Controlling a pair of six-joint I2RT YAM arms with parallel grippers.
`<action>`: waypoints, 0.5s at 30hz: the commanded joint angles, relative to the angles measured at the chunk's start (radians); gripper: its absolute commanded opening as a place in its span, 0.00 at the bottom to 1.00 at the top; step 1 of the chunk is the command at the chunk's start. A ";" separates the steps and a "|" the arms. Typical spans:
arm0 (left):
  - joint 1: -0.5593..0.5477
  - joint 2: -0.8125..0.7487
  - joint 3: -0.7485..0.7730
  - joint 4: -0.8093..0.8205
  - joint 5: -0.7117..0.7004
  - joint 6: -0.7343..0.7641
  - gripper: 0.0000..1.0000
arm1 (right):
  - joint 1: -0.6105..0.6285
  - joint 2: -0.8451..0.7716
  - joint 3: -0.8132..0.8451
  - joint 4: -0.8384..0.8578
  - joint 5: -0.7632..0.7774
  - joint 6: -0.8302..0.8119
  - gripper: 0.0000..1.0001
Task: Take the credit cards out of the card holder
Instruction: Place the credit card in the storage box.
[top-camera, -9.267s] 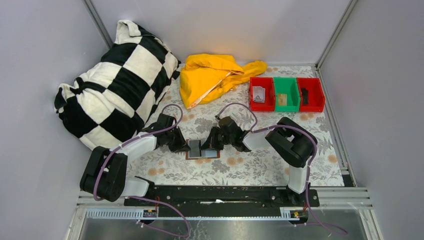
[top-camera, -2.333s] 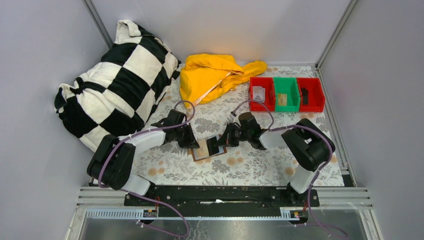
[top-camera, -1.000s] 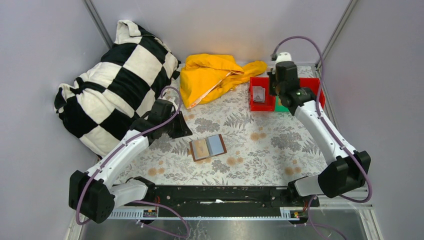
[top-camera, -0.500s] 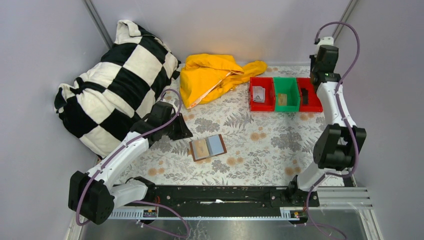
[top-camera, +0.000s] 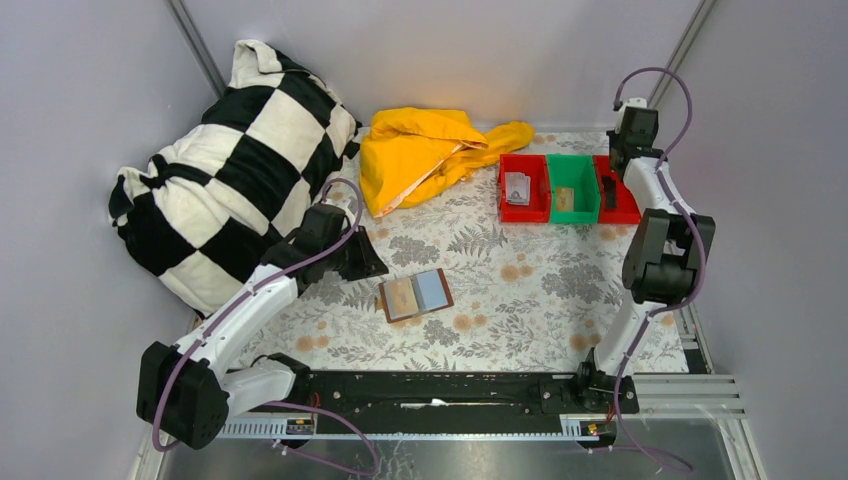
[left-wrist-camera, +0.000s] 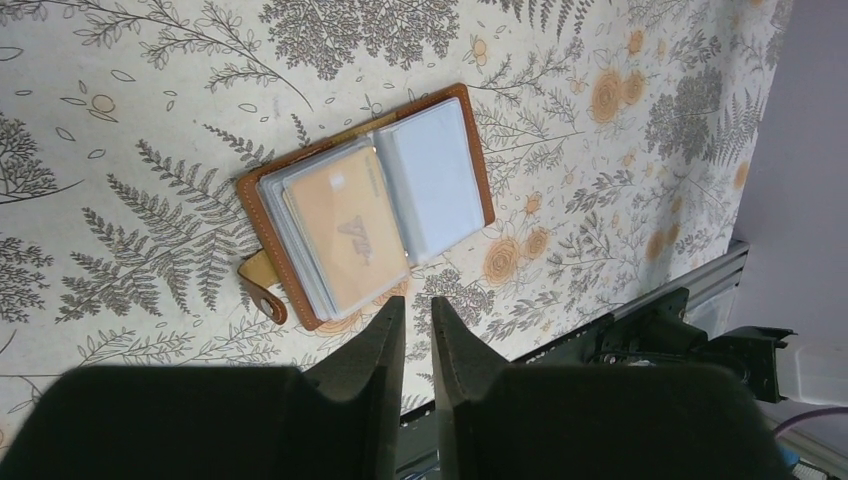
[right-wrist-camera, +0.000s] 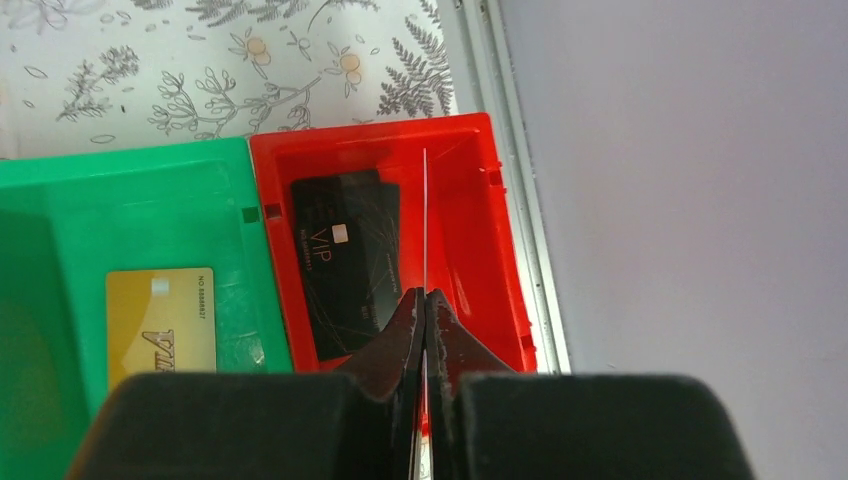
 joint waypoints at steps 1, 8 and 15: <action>0.005 -0.024 -0.012 0.074 0.056 -0.025 0.20 | -0.005 0.042 0.000 0.040 -0.018 0.004 0.00; 0.005 -0.012 -0.012 0.088 0.071 -0.031 0.20 | -0.006 0.112 0.008 0.047 -0.028 -0.024 0.00; 0.005 -0.002 -0.014 0.083 0.062 -0.034 0.20 | -0.006 0.153 -0.018 0.081 0.016 -0.022 0.00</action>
